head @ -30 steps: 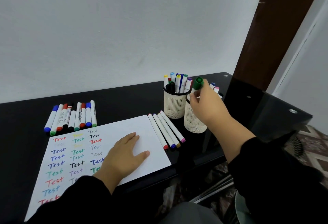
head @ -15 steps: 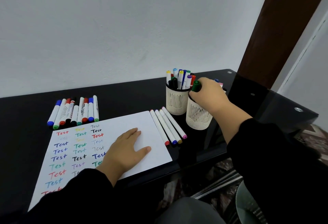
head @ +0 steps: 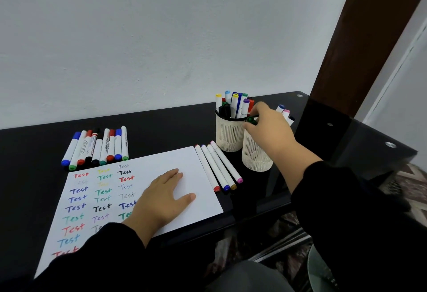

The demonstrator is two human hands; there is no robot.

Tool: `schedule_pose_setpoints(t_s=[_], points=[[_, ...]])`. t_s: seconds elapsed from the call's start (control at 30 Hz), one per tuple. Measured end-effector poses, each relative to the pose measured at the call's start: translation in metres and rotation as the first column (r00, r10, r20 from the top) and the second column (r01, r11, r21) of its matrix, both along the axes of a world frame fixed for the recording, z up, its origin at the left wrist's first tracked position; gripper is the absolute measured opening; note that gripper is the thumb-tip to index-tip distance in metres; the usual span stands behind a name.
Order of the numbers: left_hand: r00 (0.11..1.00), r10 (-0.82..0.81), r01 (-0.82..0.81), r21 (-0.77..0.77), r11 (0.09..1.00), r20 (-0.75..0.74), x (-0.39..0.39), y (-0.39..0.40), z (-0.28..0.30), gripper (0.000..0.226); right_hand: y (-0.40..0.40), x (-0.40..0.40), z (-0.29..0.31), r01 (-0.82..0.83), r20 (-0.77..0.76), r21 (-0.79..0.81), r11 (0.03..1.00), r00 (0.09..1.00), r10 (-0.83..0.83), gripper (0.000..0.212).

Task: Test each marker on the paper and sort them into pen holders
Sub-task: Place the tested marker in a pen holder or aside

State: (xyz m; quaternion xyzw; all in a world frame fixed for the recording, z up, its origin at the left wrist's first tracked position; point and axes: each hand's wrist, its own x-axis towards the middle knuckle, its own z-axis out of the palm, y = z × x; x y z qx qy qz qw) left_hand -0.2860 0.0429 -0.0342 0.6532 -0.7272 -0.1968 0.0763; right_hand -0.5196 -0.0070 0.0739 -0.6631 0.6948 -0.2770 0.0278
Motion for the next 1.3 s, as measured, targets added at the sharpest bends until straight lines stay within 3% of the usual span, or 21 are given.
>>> schedule_pose_setpoints(t_s=[0.37,0.5,0.67,0.77,1.0,1.1,1.3], points=[[1.000,0.004,-0.005,0.010,1.000,0.017,-0.001,-0.001,0.002,0.070,-0.016,0.001,0.006,0.097,-0.376,0.219,0.971,0.927,-0.008,0.026],[1.000,0.004,-0.005,0.024,1.000,0.030,-0.001,0.000,0.002,0.070,-0.014,-0.001,0.004,0.078,-0.293,0.179,0.981,0.956,-0.022,0.027],[0.998,-0.003,0.001,0.040,0.999,0.060,-0.003,0.002,0.005,0.069,0.005,0.001,0.001,0.001,-0.172,-0.041,0.999,0.985,-0.008,0.032],[0.996,-0.019,0.016,0.035,0.999,0.086,-0.006,0.004,0.009,0.069,0.015,0.009,-0.003,-0.058,-0.193,-0.132,0.990,0.981,0.032,0.030],[1.000,-0.022,0.021,0.074,0.997,0.009,0.000,0.005,0.020,0.064,0.031,0.042,-0.013,-0.222,-0.187,-0.161,0.962,0.964,0.191,0.027],[0.997,0.054,-0.050,0.062,0.997,-0.060,0.011,0.006,0.021,0.062,0.030,0.063,-0.022,-0.282,-0.148,-0.133,0.950,0.954,0.262,0.024],[0.965,0.260,-0.259,0.045,0.965,-0.028,0.065,0.007,0.016,0.067,0.009,0.118,-0.047,-0.374,-0.112,-0.008,0.927,0.922,0.371,0.022]])
